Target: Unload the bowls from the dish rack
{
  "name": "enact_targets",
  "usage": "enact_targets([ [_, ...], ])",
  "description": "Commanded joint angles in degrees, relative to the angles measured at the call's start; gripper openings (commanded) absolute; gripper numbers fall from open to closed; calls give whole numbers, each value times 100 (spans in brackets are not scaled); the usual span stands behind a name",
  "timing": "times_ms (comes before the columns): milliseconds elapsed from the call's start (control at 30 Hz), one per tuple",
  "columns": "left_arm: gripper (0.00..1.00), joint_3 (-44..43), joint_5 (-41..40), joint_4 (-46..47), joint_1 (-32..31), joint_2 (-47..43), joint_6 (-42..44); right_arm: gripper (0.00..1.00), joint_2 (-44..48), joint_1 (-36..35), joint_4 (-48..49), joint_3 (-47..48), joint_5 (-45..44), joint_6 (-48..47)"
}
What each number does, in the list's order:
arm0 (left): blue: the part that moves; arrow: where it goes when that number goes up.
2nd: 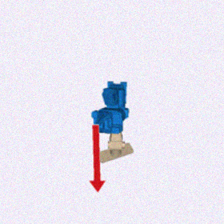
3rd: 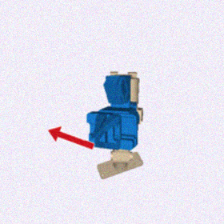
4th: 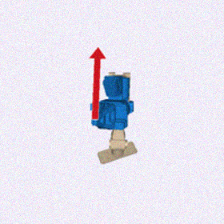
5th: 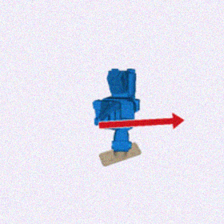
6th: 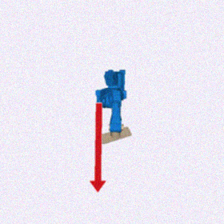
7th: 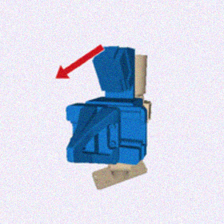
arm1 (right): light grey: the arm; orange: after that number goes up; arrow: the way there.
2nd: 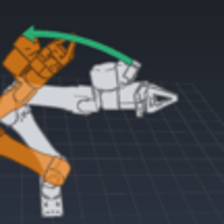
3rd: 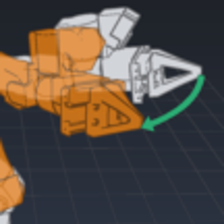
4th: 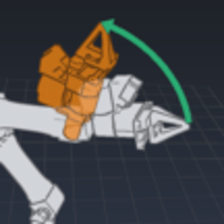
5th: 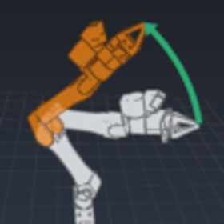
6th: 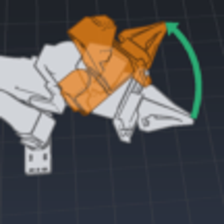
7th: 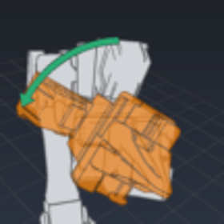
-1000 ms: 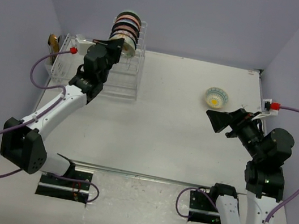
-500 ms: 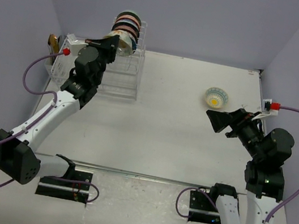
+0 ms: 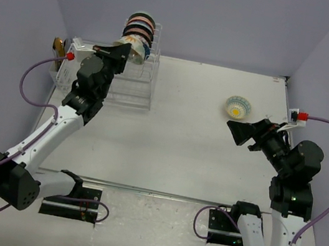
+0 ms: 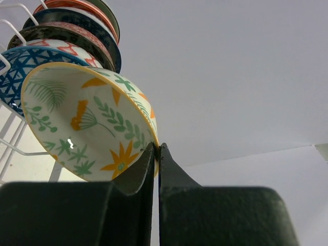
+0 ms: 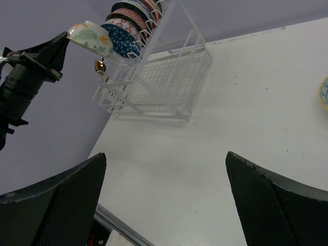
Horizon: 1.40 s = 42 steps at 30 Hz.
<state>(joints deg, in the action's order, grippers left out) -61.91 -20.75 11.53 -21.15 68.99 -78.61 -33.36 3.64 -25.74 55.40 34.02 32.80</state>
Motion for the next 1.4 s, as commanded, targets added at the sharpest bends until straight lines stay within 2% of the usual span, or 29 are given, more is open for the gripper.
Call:
enact_targets([
  [0,0,74,264,552,-4,-316,179,99,-47,-4,104,191,26,-36],
  [300,0,469,607,534,-4,-623,557,99,-100,-4,104,191,105,-63],
  [567,0,759,1486,1026,-12,-1063,1427,99,-188,-4,95,226,157,-81],
  [667,0,716,1872,1158,-12,-1133,1778,99,-214,-4,95,278,193,-80],
  [767,0,654,2810,1578,-47,-1090,2270,99,-249,-4,-1,375,114,-142],
  [900,0,558,3595,1835,-362,-835,2884,99,-241,-4,-89,489,105,-168],
  [1000,0,539,3561,1862,-741,-721,3298,99,-197,-4,-116,569,52,-160],
  [1133,0,794,3341,2071,-1145,-466,3159,99,-135,-4,-133,534,-44,-151],
  [1233,0,1276,3289,2606,-1391,-45,3045,99,-126,-4,-125,359,-202,-133],
  [1300,0,1576,3095,2617,-1593,254,3202,99,-196,-4,-63,235,-456,-90],
  [1367,0,1891,2790,2583,-1787,195,3482,99,-406,-4,-142,77,-633,-115],
])
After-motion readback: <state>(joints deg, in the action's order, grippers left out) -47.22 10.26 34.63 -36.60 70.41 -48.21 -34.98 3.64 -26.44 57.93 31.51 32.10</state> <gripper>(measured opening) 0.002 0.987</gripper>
